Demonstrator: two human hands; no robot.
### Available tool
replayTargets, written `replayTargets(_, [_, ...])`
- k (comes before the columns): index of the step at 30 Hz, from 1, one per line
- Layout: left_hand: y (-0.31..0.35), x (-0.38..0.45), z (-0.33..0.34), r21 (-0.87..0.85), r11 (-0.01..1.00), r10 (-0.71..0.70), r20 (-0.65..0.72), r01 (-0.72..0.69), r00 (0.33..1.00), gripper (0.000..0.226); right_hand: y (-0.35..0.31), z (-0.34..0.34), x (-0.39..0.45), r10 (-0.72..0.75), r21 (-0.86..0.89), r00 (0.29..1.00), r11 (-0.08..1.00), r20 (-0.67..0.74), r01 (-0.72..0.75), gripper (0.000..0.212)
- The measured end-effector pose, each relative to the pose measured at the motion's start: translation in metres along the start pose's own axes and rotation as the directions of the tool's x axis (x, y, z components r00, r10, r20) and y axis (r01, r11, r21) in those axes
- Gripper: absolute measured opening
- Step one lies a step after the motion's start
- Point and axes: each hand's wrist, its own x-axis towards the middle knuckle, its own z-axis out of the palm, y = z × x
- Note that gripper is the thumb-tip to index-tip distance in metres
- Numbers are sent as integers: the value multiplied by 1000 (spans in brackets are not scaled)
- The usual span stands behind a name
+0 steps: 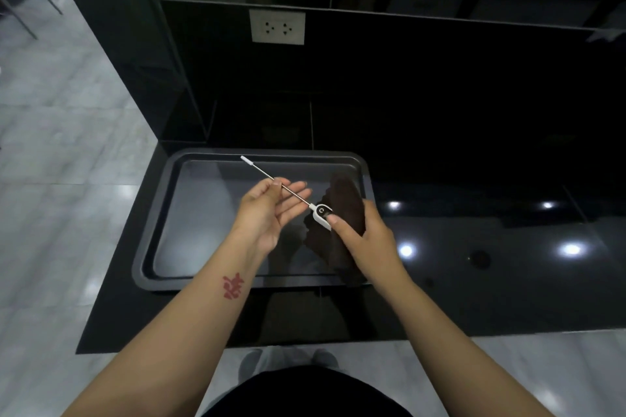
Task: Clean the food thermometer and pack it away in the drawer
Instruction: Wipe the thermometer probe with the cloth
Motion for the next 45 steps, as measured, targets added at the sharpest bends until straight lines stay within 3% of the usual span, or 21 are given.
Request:
replayTargets(4, [1,0,4,-40,999,2,0,-2,1000,25,2,3,7,-19,47,990,999,-140,26,32])
replayTargets(9, [1,3,2,-37,999,-11,1,11,1000,22,3,10,11,-10,8,971,1000,-241,13,33])
replayTargets(13, [10,10,4,-17,1000,10,-27,-11,1000,21,-3,9,9,-76,-93,980,994,-184,60,36])
replayTargets(17, [16,15,4,78,997,-19,-22,21,1000,23,-9,10,4,-179,-320,980,937,-88,143,43])
replayTargets(20, [22,17,5,139,989,-44,17,41,999,25,-7,12,7,-173,-405,984,903,-39,143,47])
replayTargets(28, [5,14,1,29,1000,2,-72,0,997,26,-2,16,21,76,-96,980,991,-184,-95,44])
replayTargets(33, [10,12,0,22,1000,10,-91,-8,996,27,-5,6,7,-104,-227,994,969,-15,98,45])
replayTargets(35, [11,10,2,56,998,17,-79,-13,997,26,-3,6,7,-116,-260,993,960,-28,105,46])
replayTargets(39, [8,7,2,98,995,36,-76,-28,996,24,2,7,13,22,-24,996,999,-86,-24,35])
replayTargets(42, [6,6,-3,108,993,52,-94,-42,994,24,2,7,9,92,122,996,988,-18,-89,33])
replayTargets(45, [5,3,-8,116,992,62,-94,-51,994,25,2,7,2,39,65,999,997,19,-40,36])
